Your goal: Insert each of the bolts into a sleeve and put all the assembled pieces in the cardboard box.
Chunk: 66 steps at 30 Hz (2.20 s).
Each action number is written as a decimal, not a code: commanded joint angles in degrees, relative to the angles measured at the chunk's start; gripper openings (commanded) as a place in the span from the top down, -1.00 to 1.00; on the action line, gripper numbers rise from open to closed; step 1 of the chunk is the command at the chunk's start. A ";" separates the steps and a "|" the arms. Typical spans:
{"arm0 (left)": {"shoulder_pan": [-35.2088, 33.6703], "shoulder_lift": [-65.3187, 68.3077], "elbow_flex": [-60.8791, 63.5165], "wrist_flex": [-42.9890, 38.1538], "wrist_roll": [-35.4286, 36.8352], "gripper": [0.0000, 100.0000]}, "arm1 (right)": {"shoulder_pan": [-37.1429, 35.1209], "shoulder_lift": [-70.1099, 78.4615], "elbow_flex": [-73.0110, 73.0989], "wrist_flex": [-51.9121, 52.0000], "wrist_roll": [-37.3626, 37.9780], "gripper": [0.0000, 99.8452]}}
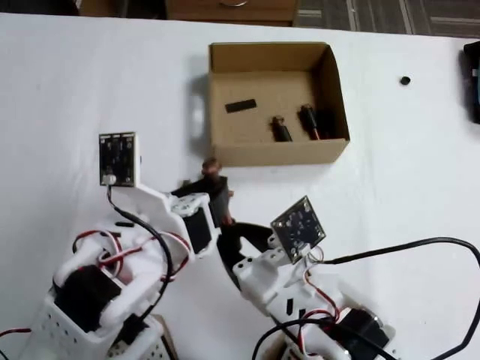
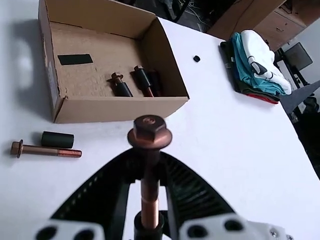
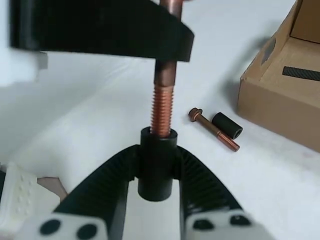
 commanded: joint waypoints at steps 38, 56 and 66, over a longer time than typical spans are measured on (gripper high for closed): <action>7.21 0.00 -0.40 4.22 -6.33 0.33 | 6.29 -0.31 -0.79 -10.59 -0.26 0.96; 0.26 -0.18 -0.40 -0.70 -10.55 -0.02 | 6.46 -0.40 -1.49 -9.27 -0.44 0.96; -11.16 0.00 -6.46 -8.62 -14.33 0.18 | 19.38 6.46 -6.33 -6.46 -0.35 0.96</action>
